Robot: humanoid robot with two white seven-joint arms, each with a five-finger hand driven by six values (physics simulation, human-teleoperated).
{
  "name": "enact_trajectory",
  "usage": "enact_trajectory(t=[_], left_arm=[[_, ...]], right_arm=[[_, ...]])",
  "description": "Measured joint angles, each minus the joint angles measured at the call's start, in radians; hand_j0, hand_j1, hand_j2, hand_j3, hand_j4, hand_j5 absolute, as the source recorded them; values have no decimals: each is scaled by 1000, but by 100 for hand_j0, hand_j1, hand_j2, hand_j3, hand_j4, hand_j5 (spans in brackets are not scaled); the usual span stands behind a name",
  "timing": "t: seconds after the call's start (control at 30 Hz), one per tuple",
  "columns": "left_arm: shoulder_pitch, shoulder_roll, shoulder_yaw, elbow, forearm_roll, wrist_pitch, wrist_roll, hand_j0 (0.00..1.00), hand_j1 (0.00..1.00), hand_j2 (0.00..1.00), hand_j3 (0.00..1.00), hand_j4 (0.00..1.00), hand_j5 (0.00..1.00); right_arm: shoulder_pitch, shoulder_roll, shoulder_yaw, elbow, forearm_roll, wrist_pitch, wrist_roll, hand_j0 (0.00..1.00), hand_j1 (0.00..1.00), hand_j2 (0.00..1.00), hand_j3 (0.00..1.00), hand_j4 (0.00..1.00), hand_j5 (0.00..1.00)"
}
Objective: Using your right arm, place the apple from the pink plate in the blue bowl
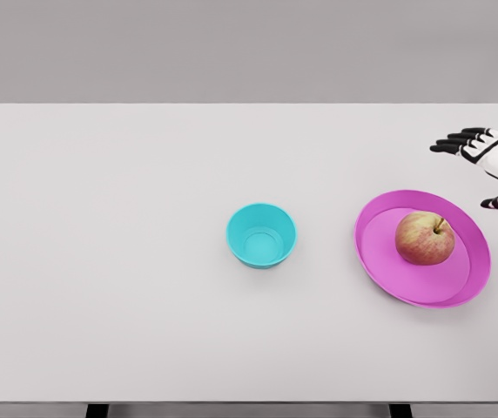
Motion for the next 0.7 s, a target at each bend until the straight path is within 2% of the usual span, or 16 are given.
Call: enact_trajectory(t=[0.27, 0.53, 0.63, 0.7], left_arm=[[-2, 0, 0, 0, 0, 0, 0, 100, 100, 100, 100, 100, 100], [0, 0, 0, 0, 0, 0, 0, 100, 100, 100, 100, 100, 100], [0, 0, 0, 0, 0, 0, 0, 100, 100, 100, 100, 100, 100], [0, 0, 0, 0, 0, 0, 0, 100, 100, 100, 100, 100, 100]], right_arm=[[15, -30, -2, -23, -1, 0, 17, 100, 100, 100, 100, 100, 100], [-2, -34, 1, -95, -9, -1, 302, 100, 100, 100, 100, 100, 100], [-9, -23, 6, -108, -9, -1, 352, 100, 100, 100, 100, 100, 100], [-49, -15, 21, -112, -9, -1, 366, 100, 100, 100, 100, 100, 100]])
